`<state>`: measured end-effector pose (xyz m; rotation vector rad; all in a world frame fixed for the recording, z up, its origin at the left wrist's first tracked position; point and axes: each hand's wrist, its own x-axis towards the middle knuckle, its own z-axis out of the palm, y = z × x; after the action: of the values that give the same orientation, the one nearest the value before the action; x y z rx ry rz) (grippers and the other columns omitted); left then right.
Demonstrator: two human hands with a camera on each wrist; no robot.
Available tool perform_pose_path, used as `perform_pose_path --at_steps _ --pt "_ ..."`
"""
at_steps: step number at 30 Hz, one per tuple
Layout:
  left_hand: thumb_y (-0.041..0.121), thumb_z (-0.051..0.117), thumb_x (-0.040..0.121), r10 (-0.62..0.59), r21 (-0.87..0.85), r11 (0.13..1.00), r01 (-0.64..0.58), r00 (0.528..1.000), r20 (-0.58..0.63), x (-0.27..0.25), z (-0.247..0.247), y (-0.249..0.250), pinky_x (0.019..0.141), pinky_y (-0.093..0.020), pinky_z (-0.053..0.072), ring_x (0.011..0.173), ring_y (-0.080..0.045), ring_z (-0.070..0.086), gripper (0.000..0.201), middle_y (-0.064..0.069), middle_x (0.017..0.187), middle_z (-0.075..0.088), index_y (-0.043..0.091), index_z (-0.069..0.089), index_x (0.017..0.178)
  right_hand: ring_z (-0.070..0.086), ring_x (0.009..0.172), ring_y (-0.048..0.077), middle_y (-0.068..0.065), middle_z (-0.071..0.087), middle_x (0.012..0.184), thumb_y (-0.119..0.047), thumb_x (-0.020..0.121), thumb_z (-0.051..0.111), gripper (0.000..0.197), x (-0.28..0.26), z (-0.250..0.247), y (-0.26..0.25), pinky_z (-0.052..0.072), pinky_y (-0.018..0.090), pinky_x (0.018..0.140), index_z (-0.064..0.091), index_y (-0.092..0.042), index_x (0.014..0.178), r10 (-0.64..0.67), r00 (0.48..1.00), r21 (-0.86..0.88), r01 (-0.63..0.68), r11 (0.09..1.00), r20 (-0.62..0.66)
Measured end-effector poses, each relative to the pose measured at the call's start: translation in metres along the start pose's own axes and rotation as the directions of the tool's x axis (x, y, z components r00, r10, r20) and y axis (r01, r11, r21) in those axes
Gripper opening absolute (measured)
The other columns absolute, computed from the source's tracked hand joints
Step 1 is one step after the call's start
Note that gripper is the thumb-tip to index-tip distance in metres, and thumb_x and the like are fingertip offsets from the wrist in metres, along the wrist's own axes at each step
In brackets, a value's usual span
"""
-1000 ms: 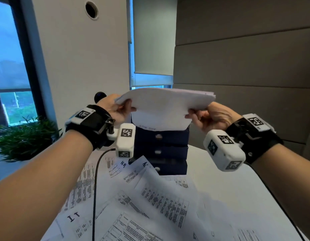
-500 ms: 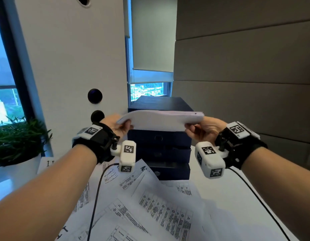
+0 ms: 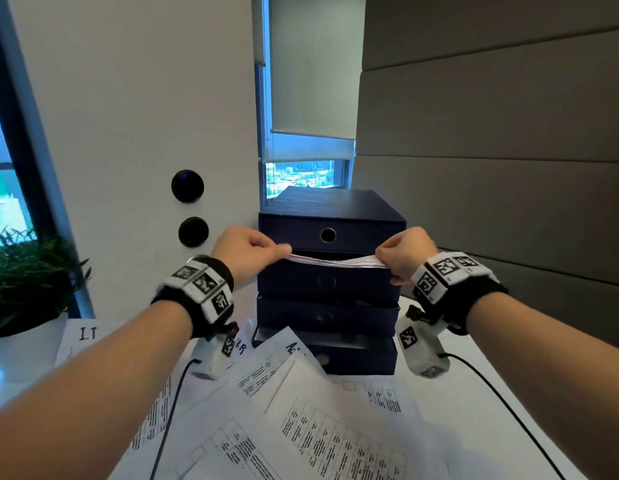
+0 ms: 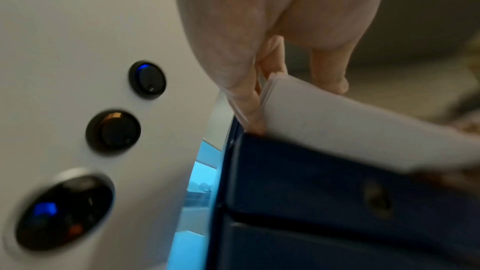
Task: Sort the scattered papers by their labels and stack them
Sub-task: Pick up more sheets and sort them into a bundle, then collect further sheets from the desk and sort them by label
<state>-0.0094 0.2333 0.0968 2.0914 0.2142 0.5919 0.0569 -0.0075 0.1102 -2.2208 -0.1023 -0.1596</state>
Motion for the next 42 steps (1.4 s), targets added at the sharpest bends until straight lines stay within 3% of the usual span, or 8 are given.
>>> perform_pose_path --at_steps 6,11,13,16,21,32,38,42 --pt "0.048 0.072 0.078 0.129 0.450 0.886 -0.117 0.992 0.004 0.007 0.013 -0.006 0.079 -0.030 0.051 0.088 -0.017 0.062 0.029 0.004 0.084 0.065 0.020 0.073 0.085 0.060 0.094 0.014 -0.017 0.062 0.095 -0.061 0.084 0.055 0.033 -0.006 0.000 0.013 0.045 0.029 0.074 0.073 -0.034 0.091 -0.349 0.930 -0.498 0.359 0.789 0.118" --pt "0.054 0.077 0.066 0.351 0.622 0.751 -0.222 0.932 -0.092 0.023 0.023 -0.009 0.093 -0.036 0.042 0.117 -0.024 0.044 0.073 -0.003 0.129 0.044 0.022 0.046 0.124 0.044 0.108 0.020 -0.010 0.056 0.115 -0.045 0.086 0.062 0.015 0.011 -0.003 0.017 0.033 0.036 0.084 0.073 -0.040 0.096 -0.538 0.830 -0.743 0.452 0.494 0.147" --pt "0.061 0.076 0.062 0.345 0.677 0.689 -0.257 0.939 0.005 0.031 0.025 -0.010 0.108 -0.046 0.032 0.135 -0.028 0.028 0.102 -0.004 0.150 0.025 0.027 0.025 0.143 0.040 0.114 0.021 -0.008 0.049 0.124 -0.048 0.078 0.071 0.025 0.019 -0.003 0.016 0.032 0.038 0.093 0.069 -0.039 0.101 -0.566 0.820 -0.707 0.449 0.545 0.085" --pt "0.065 0.076 0.058 0.242 0.730 0.627 -0.270 0.959 0.147 0.037 0.027 -0.011 0.112 -0.060 0.015 0.143 -0.025 0.016 0.118 0.003 0.157 0.010 0.033 0.007 0.149 0.030 0.132 0.023 -0.006 0.031 0.144 -0.053 0.064 0.080 0.080 0.031 0.001 0.011 0.028 0.044 0.108 0.044 -0.032 0.132 -0.505 0.863 -0.602 0.412 0.684 0.017" --pt "0.075 0.073 0.050 0.322 0.829 0.514 -0.220 0.945 0.051 0.042 0.032 -0.012 0.103 -0.054 0.029 0.127 -0.025 0.037 0.114 0.006 0.144 0.034 0.034 0.021 0.142 0.007 0.145 0.025 -0.007 0.014 0.157 -0.060 0.055 0.081 0.121 0.046 0.009 0.014 0.022 0.053 0.114 0.011 -0.031 0.150 -0.384 0.917 -0.622 0.362 0.694 0.106" --pt "0.060 0.081 0.054 0.365 0.882 0.465 -0.079 0.925 -0.110 0.057 0.060 -0.001 0.083 -0.042 0.036 0.104 -0.025 0.045 0.085 -0.003 0.117 0.045 0.025 0.039 0.119 0.018 0.139 0.032 0.000 0.027 0.150 -0.032 0.060 0.087 0.106 0.057 0.032 0.034 0.040 0.051 0.102 0.024 -0.026 0.144 -0.546 0.836 -0.665 0.376 0.646 -0.058" --pt "0.047 0.080 0.065 0.222 0.618 0.753 -0.227 0.971 0.087 0.019 0.036 -0.019 0.106 -0.049 0.037 0.136 -0.026 0.032 0.101 0.001 0.155 0.014 0.029 0.023 0.145 0.015 0.143 0.029 0.003 0.014 0.157 -0.041 0.073 0.076 0.093 0.005 0.013 0.050 0.024 0.047 0.116 0.023 -0.027 0.148 -0.526 0.850 -0.627 0.426 0.652 0.030" --pt "0.048 0.071 0.075 0.021 0.624 0.759 -0.182 0.966 0.256 -0.051 0.013 -0.048 0.101 -0.040 0.043 0.122 -0.023 0.048 0.068 -0.003 0.138 0.043 0.021 0.046 0.133 0.039 0.131 0.023 0.000 0.040 0.145 -0.039 0.082 0.069 0.067 -0.075 0.002 0.080 0.036 0.036 0.108 0.041 -0.025 0.140 -0.341 0.902 -0.513 0.432 0.742 0.267"
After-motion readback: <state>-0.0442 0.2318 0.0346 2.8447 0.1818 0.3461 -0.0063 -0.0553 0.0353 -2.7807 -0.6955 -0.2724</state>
